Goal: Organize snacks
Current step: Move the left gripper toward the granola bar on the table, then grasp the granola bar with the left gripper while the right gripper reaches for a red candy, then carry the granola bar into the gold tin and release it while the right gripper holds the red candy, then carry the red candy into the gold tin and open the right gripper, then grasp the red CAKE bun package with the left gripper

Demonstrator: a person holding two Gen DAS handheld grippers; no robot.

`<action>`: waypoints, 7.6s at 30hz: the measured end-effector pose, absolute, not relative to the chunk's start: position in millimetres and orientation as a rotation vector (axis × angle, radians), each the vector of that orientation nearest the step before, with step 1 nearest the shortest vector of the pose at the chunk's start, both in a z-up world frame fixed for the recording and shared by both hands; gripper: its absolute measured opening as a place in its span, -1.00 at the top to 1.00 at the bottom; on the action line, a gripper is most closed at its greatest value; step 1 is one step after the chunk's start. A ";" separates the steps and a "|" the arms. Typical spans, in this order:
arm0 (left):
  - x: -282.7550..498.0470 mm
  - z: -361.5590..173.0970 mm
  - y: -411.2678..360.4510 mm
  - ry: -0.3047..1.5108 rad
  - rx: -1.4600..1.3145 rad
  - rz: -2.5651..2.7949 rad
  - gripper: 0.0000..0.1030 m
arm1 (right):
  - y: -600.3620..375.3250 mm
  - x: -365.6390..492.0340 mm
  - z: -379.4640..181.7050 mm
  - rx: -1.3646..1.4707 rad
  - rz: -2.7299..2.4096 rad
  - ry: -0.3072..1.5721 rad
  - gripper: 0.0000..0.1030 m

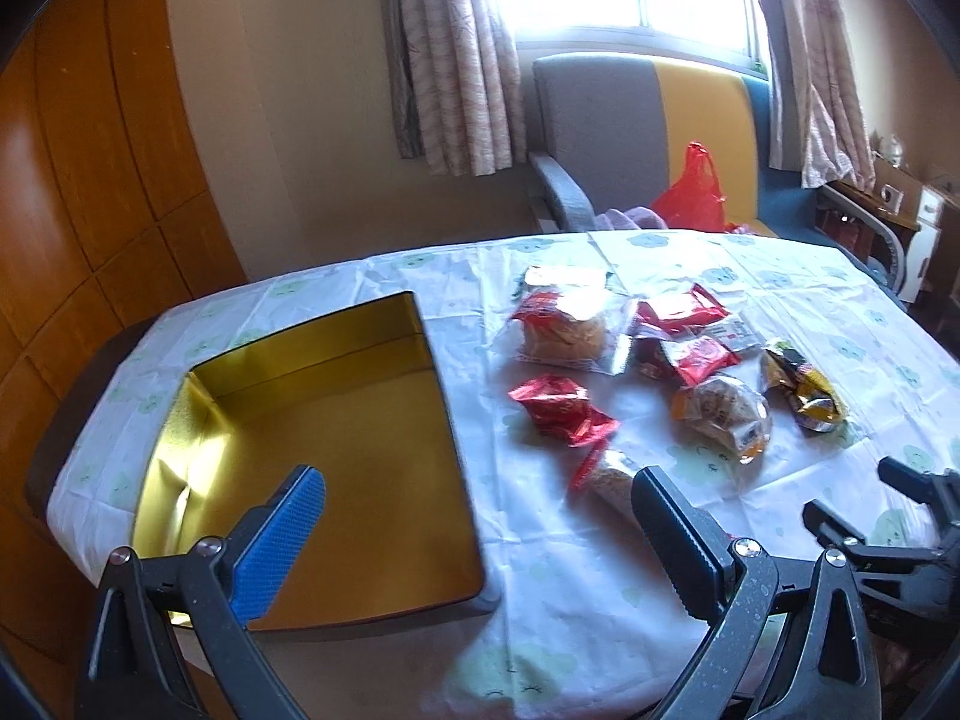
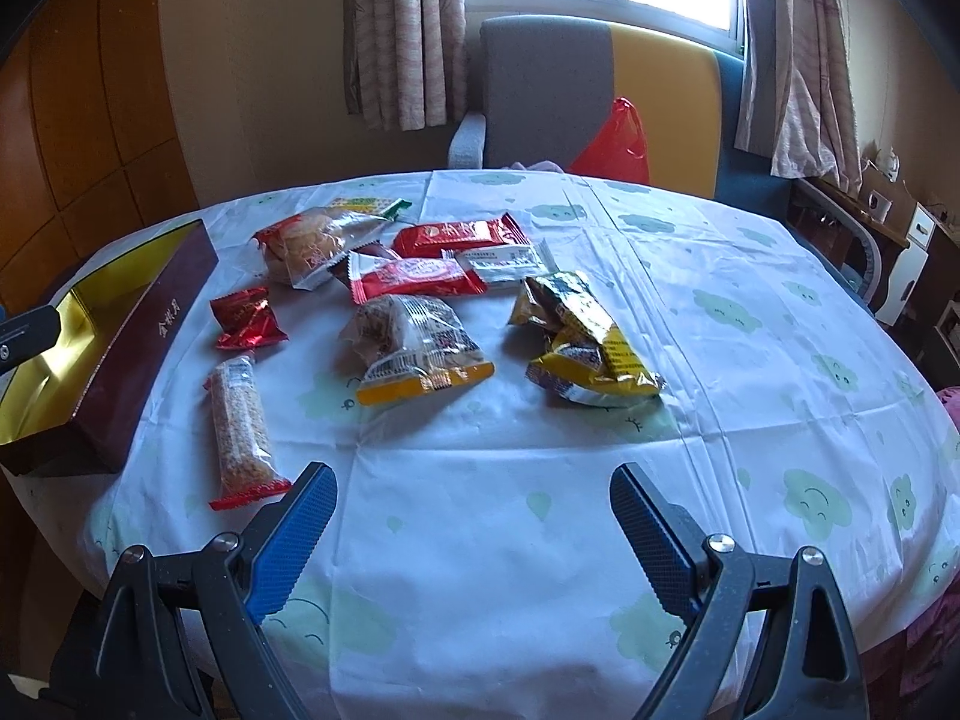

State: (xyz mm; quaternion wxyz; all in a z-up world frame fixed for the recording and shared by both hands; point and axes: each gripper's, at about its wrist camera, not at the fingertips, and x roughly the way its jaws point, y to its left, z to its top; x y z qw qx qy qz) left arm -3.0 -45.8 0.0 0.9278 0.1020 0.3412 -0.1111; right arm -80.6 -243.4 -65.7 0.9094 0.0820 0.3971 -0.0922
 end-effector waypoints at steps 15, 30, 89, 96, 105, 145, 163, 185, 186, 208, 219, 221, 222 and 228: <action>38.7 -43.0 -97.3 1.094 0.060 -0.518 -0.35 | -256.0 -86.2 -104.1 0.177 -0.192 0.922 -0.83; 44.8 -98.6 -129.9 1.084 0.278 -0.481 0.13 | -255.7 -92.1 -107.4 0.169 -0.121 0.895 -0.97; 141.8 -40.3 78.3 0.963 -0.221 -0.267 0.42 | -153.0 31.6 -93.6 0.025 0.400 1.025 0.23; 184.8 -55.4 54.5 1.014 -0.218 -0.230 0.42 | -155.0 17.1 -95.3 0.036 0.376 0.998 0.22; 194.1 -60.6 42.6 1.010 -0.193 -0.198 0.18 | -153.4 17.0 -99.5 0.032 0.364 0.981 0.22; 30.7 -28.2 106.7 0.814 -0.081 0.022 -0.11 | -135.1 5.8 -71.6 0.018 0.251 0.934 0.26; 39.6 -30.1 144.8 0.802 -0.138 0.129 -0.11 | -51.1 34.5 -9.2 0.031 0.494 0.847 0.24; 35.1 -37.8 119.6 0.824 -0.082 0.062 -0.11 | -65.3 31.4 -27.0 0.097 0.361 0.813 -0.01; 34.7 -37.0 117.7 0.821 -0.076 0.058 -0.11 | -69.8 28.1 -27.2 0.103 0.348 0.811 -0.01; 25.3 -33.1 77.2 0.818 0.016 -0.033 -0.11 | -177.1 -20.1 -81.6 0.148 0.063 0.933 -0.01; 28.6 -26.5 46.9 0.822 0.086 -0.098 -0.11 | -185.4 -28.7 -96.6 0.125 0.051 0.946 -0.07; 31.5 -22.0 36.8 0.819 0.100 -0.134 -0.17 | -184.5 -28.8 -97.5 0.125 0.059 0.940 -0.12; 33.6 -19.0 30.8 0.816 0.108 -0.158 -0.19 | -183.6 -28.9 -97.7 0.127 0.063 0.937 -0.16; 50.7 -5.9 -11.6 0.819 0.167 -0.315 -0.36 | -182.3 -29.6 -98.6 0.131 0.086 0.917 -0.31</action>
